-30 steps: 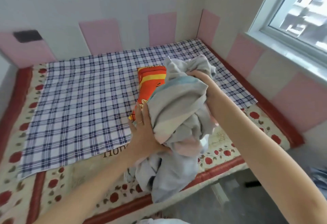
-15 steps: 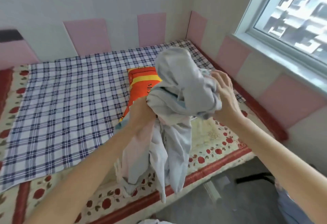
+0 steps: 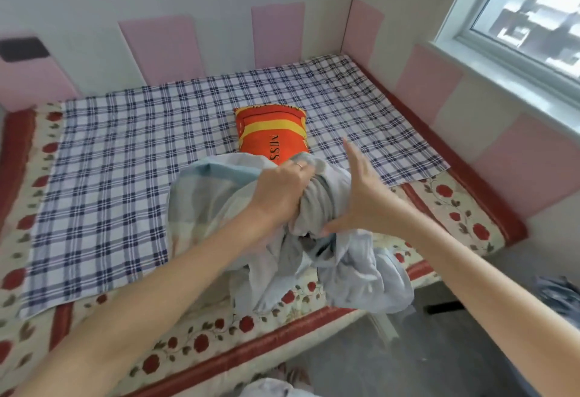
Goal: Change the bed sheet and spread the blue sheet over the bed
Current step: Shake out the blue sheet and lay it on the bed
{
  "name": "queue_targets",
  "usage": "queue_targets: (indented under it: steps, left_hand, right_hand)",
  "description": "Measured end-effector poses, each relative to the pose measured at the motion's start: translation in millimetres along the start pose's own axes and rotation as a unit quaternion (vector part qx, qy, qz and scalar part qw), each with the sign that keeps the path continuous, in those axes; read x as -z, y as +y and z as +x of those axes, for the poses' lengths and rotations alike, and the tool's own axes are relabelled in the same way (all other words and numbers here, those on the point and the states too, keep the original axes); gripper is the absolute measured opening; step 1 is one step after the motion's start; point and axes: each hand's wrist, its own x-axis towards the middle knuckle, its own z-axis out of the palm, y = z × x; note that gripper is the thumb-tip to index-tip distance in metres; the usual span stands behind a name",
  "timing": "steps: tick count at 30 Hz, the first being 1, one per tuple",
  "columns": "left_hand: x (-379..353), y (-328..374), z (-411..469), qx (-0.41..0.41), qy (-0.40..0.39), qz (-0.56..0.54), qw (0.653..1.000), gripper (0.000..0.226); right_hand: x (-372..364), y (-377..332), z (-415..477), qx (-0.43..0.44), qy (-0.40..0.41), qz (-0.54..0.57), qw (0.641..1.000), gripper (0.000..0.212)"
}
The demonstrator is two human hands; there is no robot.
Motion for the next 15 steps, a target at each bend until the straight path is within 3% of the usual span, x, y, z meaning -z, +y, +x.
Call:
queue_targets:
  steps: [2,5,7,9,12,15]
  left_hand:
    - [4,7,1,-0.045,0.034,-0.003,0.998,0.023]
    - [10,-2,-5,-0.057,0.064,-0.028,0.996,0.039]
    - [18,-5,-7,-0.103,0.062,-0.084,0.989,0.045]
    - [31,-14,-9,-0.101,-0.020,-0.176,0.979,0.063]
    - [26,-43,-19,0.009,-0.189,-0.158,0.969,0.123]
    - [-10,-75,-44,0.112,-0.314,-0.278,0.901,0.147]
  right_hand:
    - [-24,-7,10,0.022,-0.028,0.008,0.999,0.140]
    - [-46,-3,0,0.016,0.126,0.054,0.990,0.069]
    - [-50,1,-4,0.001,0.194,0.085,0.977,0.042]
    - [-52,7,-7,-0.019,0.238,0.152,0.959,0.036]
    - [-37,17,-16,-0.057,0.277,0.290,0.914,0.039]
    - [-10,32,-35,-0.081,0.305,0.380,0.869,0.044]
